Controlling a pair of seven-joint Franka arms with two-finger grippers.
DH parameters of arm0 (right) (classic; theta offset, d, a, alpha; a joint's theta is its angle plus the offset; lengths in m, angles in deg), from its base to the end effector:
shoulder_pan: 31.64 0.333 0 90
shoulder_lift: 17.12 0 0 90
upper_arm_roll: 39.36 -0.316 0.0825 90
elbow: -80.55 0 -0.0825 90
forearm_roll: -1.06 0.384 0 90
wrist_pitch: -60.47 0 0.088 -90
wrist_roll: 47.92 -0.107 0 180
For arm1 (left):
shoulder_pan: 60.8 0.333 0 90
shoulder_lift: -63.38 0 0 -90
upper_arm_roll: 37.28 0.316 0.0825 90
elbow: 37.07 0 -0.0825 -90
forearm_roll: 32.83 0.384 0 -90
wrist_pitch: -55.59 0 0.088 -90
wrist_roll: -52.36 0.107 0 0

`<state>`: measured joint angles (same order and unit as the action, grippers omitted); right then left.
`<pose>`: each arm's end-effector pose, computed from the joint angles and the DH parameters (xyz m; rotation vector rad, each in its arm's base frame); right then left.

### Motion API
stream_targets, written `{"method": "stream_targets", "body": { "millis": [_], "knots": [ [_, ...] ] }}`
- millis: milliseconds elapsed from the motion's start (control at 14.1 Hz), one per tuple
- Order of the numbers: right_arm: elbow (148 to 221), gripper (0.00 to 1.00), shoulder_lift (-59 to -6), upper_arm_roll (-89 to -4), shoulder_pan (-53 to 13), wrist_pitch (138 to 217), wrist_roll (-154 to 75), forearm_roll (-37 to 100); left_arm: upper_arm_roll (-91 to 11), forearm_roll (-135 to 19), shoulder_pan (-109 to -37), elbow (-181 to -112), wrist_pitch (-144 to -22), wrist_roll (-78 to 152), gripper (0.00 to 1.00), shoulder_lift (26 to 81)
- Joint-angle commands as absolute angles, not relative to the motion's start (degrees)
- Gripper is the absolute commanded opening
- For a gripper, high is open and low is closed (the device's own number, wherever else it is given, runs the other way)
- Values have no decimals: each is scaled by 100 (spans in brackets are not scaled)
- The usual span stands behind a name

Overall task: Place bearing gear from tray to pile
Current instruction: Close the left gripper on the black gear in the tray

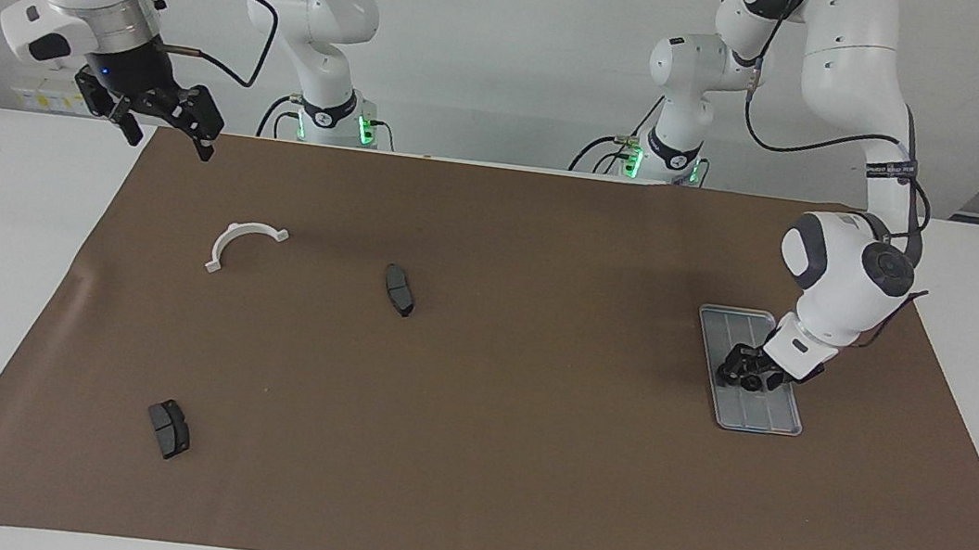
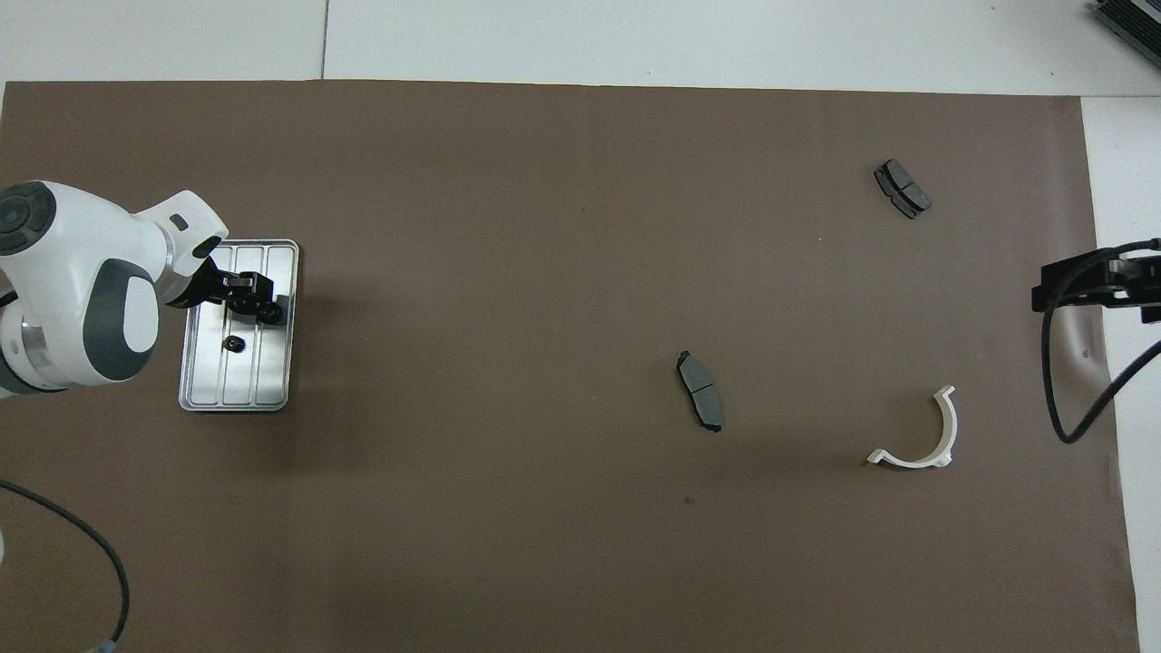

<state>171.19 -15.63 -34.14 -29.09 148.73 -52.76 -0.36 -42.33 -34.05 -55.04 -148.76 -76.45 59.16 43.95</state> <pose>0.5426 -0.0287 0.6308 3.1121 -0.2050 -0.0237 0.6161 0.0096 0.3084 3.0946 -0.1346 0.0311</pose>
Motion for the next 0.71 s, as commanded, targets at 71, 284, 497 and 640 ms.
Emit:
{"method": "stream_targets", "body": {
  "millis": [71, 284, 497, 640],
  "knots": [
    [17213, 100, -1475, -3426, -2953, 14889, -5134, 53, -4238, -3415, -5422, -15133, -7827, 5860, 61, 4528],
    [17213, 100, -1484, -3435, -2953, 14889, -5134, 53, -4247, -3458, -5334, -15133, -7915, 5860, 60, 4493],
    [17213, 100, -1484, -3426, -2953, 14897, -5134, 53, -4247, -3537, -5263, -15106, -8011, 5580, 58, 4475],
    [17213, 100, -1475, -3435, -2953, 14889, -5134, 53, -4247, -3538, -5272, -15124, -8038, 5509, 56, 4457]
  ]
}}
